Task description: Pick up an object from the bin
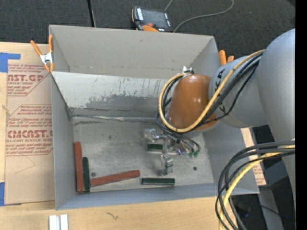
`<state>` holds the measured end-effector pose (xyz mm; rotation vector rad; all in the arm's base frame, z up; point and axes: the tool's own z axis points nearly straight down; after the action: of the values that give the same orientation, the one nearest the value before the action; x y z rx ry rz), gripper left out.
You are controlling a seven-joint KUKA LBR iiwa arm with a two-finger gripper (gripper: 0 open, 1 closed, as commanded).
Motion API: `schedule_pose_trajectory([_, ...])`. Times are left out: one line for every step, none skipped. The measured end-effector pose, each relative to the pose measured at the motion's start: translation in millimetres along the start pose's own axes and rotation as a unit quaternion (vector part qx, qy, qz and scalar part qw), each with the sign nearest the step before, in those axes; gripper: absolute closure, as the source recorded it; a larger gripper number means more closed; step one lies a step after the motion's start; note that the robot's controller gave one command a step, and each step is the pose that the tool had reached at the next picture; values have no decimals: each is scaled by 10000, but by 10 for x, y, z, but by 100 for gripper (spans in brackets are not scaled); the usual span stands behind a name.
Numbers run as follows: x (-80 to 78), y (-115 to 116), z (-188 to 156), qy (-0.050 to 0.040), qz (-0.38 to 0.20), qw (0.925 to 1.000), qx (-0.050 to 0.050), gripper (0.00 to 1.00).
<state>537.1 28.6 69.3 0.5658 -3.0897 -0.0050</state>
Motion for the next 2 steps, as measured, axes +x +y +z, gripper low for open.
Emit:
schedule_pose_trajectory([-63,-586,-8,-18,78,10000,32,0])
schedule_pose_trajectory([-70,-546,-13,-14,52,10000,17,100])
